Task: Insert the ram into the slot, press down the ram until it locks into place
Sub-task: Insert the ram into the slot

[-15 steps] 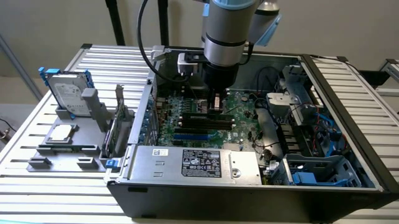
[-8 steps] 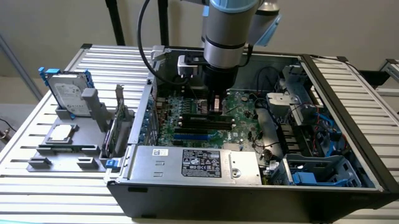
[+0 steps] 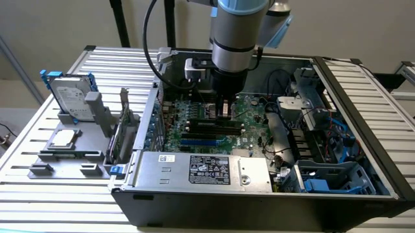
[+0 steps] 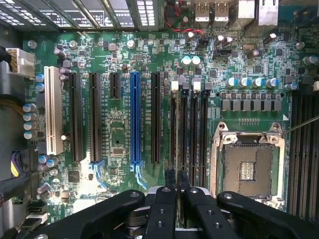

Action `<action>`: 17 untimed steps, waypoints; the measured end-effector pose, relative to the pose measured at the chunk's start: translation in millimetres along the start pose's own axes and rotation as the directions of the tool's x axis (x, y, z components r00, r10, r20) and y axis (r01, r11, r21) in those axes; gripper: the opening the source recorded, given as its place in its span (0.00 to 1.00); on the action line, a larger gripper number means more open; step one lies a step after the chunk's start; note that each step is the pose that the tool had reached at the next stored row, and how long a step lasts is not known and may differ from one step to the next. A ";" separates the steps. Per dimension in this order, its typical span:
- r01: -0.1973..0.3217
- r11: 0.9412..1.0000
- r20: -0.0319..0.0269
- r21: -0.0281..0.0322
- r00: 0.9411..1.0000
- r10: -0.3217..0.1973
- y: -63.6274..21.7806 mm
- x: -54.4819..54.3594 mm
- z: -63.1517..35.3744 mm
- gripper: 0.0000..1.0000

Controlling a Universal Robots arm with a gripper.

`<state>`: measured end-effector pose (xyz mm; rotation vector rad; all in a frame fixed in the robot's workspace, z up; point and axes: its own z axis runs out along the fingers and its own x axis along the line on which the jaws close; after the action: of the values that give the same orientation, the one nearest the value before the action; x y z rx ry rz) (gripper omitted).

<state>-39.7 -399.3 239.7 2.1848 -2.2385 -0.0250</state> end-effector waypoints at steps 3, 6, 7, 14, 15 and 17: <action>0.000 1.000 0.000 0.001 1.000 0.000 0.0 0.0 0.7 0.13; 0.000 1.000 0.000 0.004 1.000 0.000 0.0 0.0 1.3 0.13; 0.000 1.000 0.000 0.004 1.000 0.000 0.0 0.0 1.5 0.13; 0.000 1.000 0.000 0.005 1.000 0.000 0.0 0.7 2.3 0.13; 0.000 1.000 0.000 0.005 1.000 0.000 0.0 0.8 2.5 0.13; 0.000 1.000 0.000 0.005 1.000 0.000 0.0 1.0 2.9 0.13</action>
<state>-39.7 -400.3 236.9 2.1875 -2.2413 -0.0191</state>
